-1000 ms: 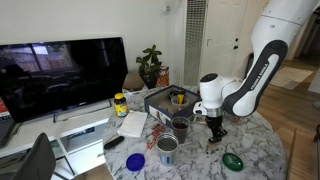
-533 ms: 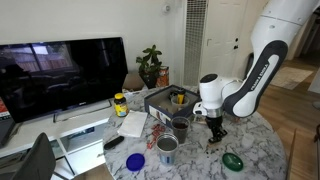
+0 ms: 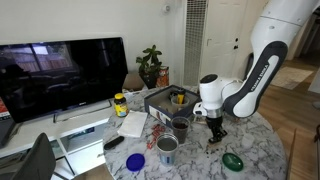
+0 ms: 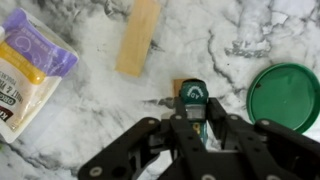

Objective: Put the toy car on the table, remove the top plank toy, put it on the table to the right and then put the toy car to the plank toy to the left

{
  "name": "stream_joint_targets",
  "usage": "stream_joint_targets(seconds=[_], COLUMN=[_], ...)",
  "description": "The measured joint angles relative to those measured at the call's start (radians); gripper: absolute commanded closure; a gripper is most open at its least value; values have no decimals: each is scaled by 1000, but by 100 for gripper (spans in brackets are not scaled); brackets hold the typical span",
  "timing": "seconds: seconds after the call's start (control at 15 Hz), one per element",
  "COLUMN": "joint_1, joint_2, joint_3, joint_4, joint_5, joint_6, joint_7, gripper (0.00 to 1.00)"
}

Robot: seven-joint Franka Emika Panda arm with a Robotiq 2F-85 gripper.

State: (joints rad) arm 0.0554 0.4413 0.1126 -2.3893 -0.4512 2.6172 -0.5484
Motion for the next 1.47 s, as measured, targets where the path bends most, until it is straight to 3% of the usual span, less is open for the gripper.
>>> stream_joint_targets(seconds=[0.53,0.6,0.67,0.8,1.13,1.2,1.47], joint_1=[0,1,1,1,2,2,-2], joint_2=[2,3,3,4,5,5,-1], joint_3=[-2,-2,-2,-2,-4,-4,-5], joint_4=[0,0,0,0,0,0,0], joint_5=[0,0,0,0,0,0,8], joint_6=[13,13,13,13,13,13,13], joint_7=[1,1,1,2,2,2,14], gripper=[93,85,47,42,4,0,0])
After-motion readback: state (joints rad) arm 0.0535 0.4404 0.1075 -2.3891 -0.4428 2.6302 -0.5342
